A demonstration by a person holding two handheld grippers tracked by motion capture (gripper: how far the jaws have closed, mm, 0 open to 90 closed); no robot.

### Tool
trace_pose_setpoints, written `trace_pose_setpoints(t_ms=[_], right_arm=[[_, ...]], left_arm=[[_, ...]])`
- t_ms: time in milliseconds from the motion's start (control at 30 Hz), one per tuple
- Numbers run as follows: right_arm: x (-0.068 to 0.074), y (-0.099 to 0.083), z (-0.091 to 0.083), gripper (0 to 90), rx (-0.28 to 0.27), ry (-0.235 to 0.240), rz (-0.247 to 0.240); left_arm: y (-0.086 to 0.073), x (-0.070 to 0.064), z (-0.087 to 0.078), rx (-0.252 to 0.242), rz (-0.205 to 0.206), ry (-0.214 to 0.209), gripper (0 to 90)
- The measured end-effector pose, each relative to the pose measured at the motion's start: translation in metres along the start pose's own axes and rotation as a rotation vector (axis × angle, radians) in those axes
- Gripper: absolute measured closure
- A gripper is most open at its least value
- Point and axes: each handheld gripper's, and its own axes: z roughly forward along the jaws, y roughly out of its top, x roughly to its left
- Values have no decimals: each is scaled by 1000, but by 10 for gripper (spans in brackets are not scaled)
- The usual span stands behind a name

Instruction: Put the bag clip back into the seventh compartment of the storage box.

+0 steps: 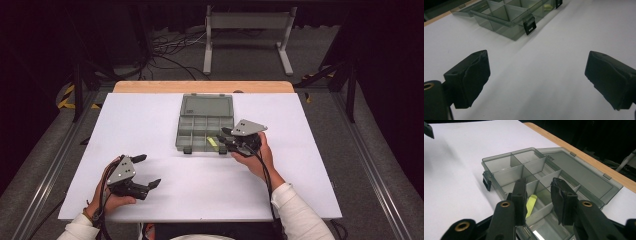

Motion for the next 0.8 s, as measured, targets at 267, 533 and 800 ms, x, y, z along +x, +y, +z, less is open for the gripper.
trace_pose_setpoints(t_ms=[267,533,800], right_arm=[[4,-1,-9,567,3,-4,-21],[6,-6,-18,393,41,5,-60],[6,-13,-28,247,36,-21,-58]], left_arm=[[0,0,0,0,2,1,68],[0,0,1,5,1,-3,67],[0,-1,2,6,3,-7,67]])
